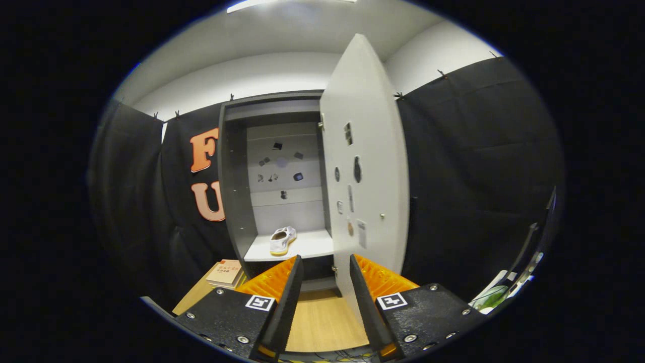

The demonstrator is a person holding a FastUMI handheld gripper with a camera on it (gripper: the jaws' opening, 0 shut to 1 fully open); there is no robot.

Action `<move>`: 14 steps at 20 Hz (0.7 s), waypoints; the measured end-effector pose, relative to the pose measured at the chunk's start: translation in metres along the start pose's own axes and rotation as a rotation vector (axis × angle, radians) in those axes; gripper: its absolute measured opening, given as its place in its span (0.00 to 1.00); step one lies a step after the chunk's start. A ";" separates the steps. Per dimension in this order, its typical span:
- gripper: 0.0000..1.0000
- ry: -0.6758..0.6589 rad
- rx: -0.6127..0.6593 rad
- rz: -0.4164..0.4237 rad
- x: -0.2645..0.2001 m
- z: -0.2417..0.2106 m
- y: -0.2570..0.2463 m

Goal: Open the shoe cabinet door, grab the shoes and put them into the shoe cabinet, then close the shoe cabinet door.

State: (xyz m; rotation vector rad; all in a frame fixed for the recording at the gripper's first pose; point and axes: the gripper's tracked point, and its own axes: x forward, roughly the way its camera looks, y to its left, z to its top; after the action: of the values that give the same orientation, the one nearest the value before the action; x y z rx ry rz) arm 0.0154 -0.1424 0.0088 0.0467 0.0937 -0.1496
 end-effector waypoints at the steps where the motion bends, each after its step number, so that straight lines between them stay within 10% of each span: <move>1: 0.60 -0.003 0.003 -0.035 -0.005 0.001 -0.017; 14: 0.67 0.022 0.045 -0.128 0.041 -0.007 -0.119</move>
State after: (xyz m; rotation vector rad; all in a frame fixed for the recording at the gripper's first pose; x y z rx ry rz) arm 0.0374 -0.2657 -0.0064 0.0874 0.1149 -0.2794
